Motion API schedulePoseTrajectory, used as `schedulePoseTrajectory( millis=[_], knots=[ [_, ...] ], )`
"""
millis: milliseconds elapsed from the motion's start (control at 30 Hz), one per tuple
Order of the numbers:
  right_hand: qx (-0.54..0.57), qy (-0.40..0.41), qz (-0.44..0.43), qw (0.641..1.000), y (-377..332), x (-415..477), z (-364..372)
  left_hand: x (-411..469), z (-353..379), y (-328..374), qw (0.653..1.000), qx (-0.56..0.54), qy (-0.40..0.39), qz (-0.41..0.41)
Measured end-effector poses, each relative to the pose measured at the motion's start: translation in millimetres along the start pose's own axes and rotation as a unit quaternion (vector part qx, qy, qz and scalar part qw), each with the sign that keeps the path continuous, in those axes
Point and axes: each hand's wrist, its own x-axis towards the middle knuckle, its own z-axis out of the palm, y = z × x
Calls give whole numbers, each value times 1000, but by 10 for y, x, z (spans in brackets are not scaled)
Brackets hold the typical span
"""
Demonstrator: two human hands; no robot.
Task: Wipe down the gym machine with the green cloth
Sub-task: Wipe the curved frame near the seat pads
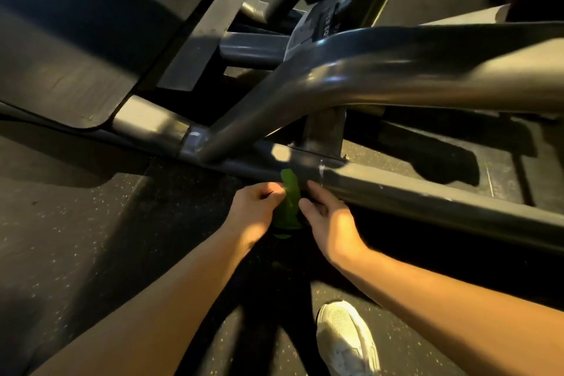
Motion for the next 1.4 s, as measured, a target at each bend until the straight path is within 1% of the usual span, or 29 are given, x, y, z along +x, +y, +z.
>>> schedulePoseTrajectory(
  millis=[67, 167, 233, 267, 300, 333, 400, 467, 533, 600, 667, 700, 733, 767, 800, 833, 900, 1000, 1067, 1100, 1200, 1300, 1367, 1400],
  knots=[
    [15, -3, 10, 1000, 2, 44, 32, 24, 25, -2, 1000, 25, -15, -6],
    [9, -4, 0, 1000, 9, 111, 107, 39, 26, -17, 999, 35, -35, -6],
    [21, -1, 24, 1000, 7, 148, 166, 38, 32, -7, 999, 13, -41, -19],
    [38, 6, 38, 999, 14, 173, 189, 53, 33, -4, 999, -5, -31, -24],
    [50, 15, 52, 997, 22, 212, 199, 69, 29, 11, 1000, -15, -11, -22],
    [55, 26, 66, 996, 20, 265, 195, 113, 5, 13, 1000, 3, 27, -2],
    [41, 57, 74, 995, -37, 411, 132, 243, -108, 23, 984, 101, 128, 66],
    [-30, 111, 37, 993, -114, 642, 36, 336, -234, 90, 957, 158, 214, 117],
    [-97, 149, -12, 984, -207, 877, 0, 435, -349, 138, 941, 163, 254, 154],
    [-135, 135, -55, 980, -207, 1097, 85, 552, -410, 126, 932, 177, 255, 185],
    [-213, 57, -83, 972, -93, 1250, 262, 629, -453, 80, 929, 181, 256, 198],
    [-274, 4, -101, 956, 2, 1292, 353, 656, -465, 62, 927, 177, 262, 201],
    [-348, -44, -117, 929, 104, 1313, 430, 679, -474, 55, 928, 167, 265, 203],
    [-423, -75, -137, 893, 195, 1335, 480, 686, -469, 61, 930, 153, 265, 202],
    [-483, -86, -161, 856, 265, 1359, 493, 704, -461, 52, 934, 135, 264, 200],
    [-521, -84, -187, 828, 297, 1390, 485, 707, -455, 48, 935, 123, 265, 199],
    [-562, -79, -233, 790, 315, 1451, 438, 708, -442, 36, 933, 118, 270, 208],
    [-611, -104, -269, 737, 336, 1571, 342, 695, -415, 22, 932, 116, 266, 216],
    [-628, -105, -296, 712, 364, 1643, 197, 701, -405, 9, 933, 111, 266, 216],
    [-631, -95, -297, 711, 371, 1677, 96, 706, -402, -1, 933, 111, 264, 219],
    [-631, -71, -240, 734, 321, 1828, -159, 729, -411, -36, 934, 109, 261, 218],
    [-642, -34, -201, 739, 263, 2060, -283, 740, -413, -37, 935, 102, 261, 218],
    [-642, -10, -156, 750, 207, 2308, -356, 752, -411, -37, 935, 104, 263, 216],
    [-649, 0, -130, 749, 160, 2426, -390, 753, -416, -34, 935, 105, 264, 212]
  ],
)
